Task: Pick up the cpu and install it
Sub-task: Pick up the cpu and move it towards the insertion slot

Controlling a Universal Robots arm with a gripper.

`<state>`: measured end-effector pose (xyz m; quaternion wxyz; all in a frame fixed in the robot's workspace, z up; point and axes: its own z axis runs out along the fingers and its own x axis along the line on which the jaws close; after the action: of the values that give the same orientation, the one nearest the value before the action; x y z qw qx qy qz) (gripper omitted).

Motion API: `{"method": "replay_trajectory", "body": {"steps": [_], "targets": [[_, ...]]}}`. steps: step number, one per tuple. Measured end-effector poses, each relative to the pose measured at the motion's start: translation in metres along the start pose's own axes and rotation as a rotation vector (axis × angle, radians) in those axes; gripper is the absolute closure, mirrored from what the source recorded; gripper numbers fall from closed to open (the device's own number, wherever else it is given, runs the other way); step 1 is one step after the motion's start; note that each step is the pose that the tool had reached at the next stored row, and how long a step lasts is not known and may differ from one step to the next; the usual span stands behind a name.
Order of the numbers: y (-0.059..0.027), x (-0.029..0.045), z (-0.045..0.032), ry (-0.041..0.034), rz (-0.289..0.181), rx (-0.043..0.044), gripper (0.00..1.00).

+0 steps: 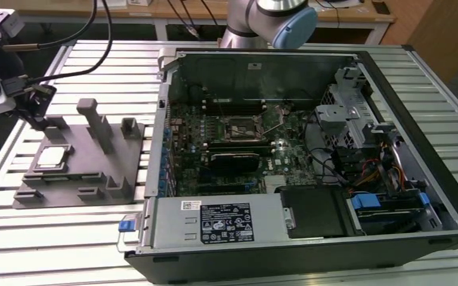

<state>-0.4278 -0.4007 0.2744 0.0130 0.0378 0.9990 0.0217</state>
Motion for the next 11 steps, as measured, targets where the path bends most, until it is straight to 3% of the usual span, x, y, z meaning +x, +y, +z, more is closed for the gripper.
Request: {"method": "replay_trajectory", "body": {"steps": [11], "targets": [[-0.004,0.0038,0.012,0.0003,0.0,0.0001,0.89]]}}
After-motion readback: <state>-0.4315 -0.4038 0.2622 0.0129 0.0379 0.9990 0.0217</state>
